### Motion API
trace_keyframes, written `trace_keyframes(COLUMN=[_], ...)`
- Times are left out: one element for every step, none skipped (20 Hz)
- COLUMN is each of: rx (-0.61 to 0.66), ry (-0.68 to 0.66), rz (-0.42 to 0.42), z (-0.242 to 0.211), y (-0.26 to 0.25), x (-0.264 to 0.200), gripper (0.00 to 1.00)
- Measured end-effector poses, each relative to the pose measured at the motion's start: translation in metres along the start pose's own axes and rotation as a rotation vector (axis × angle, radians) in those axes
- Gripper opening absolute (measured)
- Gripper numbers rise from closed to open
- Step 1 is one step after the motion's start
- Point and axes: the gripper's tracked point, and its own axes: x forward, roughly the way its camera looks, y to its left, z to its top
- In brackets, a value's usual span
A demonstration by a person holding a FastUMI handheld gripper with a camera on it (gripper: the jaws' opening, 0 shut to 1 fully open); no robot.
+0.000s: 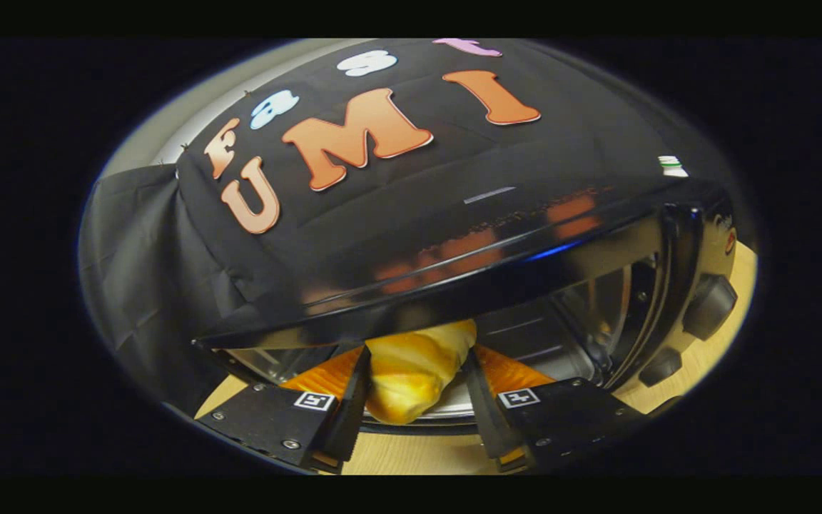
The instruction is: Open the toaster oven, put the food inside, and close the toaster oven door.
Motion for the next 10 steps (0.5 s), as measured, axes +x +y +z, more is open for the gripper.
trace_keyframes(rx=[-0.020,-0.042,-0.062,-0.081,-0.104,-0.128,-0.156,-0.180,-0.204,-0.228], ry=[0.006,0.018,0.022,0.015,0.019,0.019,0.019,0.017,0.017,0.009], rz=[-0.016,-0.033,-0.037,-0.038,-0.049,-0.061,-0.066,-0.068,-0.064,-0.058], z=[0.0006,-0.0019,-0.0022,0.0003,0.0012,0.0002,0.0007,-0.0010,-0.0019,-0.0020], y=[-0.0042,-0.0087,-0.0110,-0.0104,-0.0119,-0.0137,-0.0130,-0.0112,-0.0083,-0.0050], x=[0.0040,0.0066,0.0082,0.0099,0.0119,0.0134,0.0133,0.0124,0.0109,0.0074], gripper=[0.68,0.68,0.68,0.68,0.68,0.68,0.70,0.72,0.77,0.81])
